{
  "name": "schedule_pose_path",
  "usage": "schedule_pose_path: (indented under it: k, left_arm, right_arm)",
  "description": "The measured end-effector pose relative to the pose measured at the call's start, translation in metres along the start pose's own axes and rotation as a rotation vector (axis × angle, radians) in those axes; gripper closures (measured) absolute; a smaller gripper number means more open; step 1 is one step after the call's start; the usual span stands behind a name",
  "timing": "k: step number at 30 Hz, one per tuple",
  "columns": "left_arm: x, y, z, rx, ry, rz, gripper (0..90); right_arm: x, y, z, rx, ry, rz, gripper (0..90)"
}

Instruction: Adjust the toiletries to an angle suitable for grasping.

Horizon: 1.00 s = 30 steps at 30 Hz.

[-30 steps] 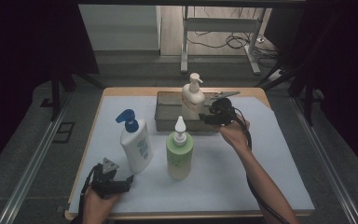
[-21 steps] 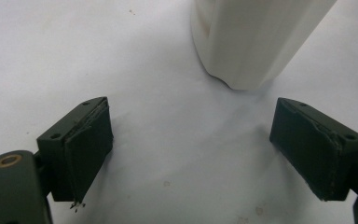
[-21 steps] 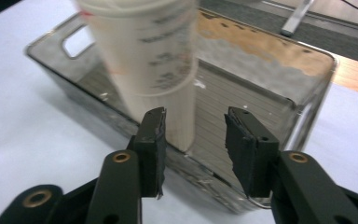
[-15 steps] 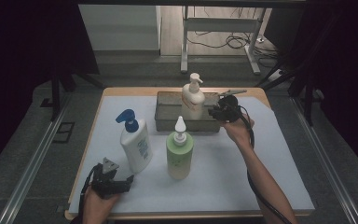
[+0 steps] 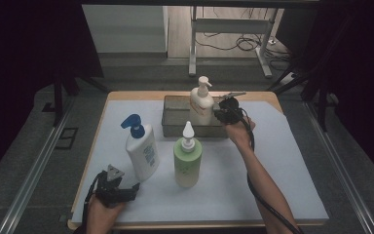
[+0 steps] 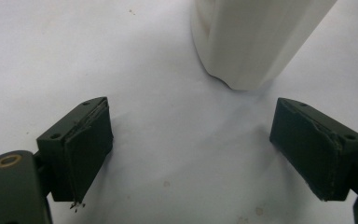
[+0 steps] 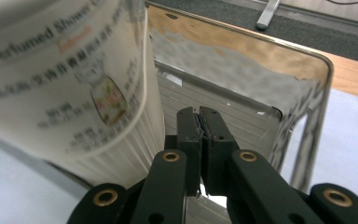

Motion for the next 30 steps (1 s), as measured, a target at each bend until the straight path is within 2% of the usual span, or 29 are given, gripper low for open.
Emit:
schedule_pose_path:
  k: [7,14,30]
  left_arm:
    - [0.000,0.000,0.000,0.000,0.000,0.000,12.7]
    - [0.000,0.000,0.000,0.002,0.000,0.000,12.6]
    - [0.000,0.000,0.000,0.001,0.000,0.000,12.6]
  right_arm:
    - [-0.001,-0.010,0.009,-0.010,0.010,0.008,89.3]
    - [0.002,-0.014,0.010,-0.021,-0.014,0.021,89.5]
    - [0.000,-0.020,0.027,-0.037,0.014,0.022,89.2]
Point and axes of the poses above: each handheld gripper's, and its own axes: y roughly backward along the jaws, x roughly out of its underside, z roughly to its left, the point moved 6 cm from there along -y, roughly forward along the jaws, and after that the axes turned 11 degrees about x, right-handed, at the moved point
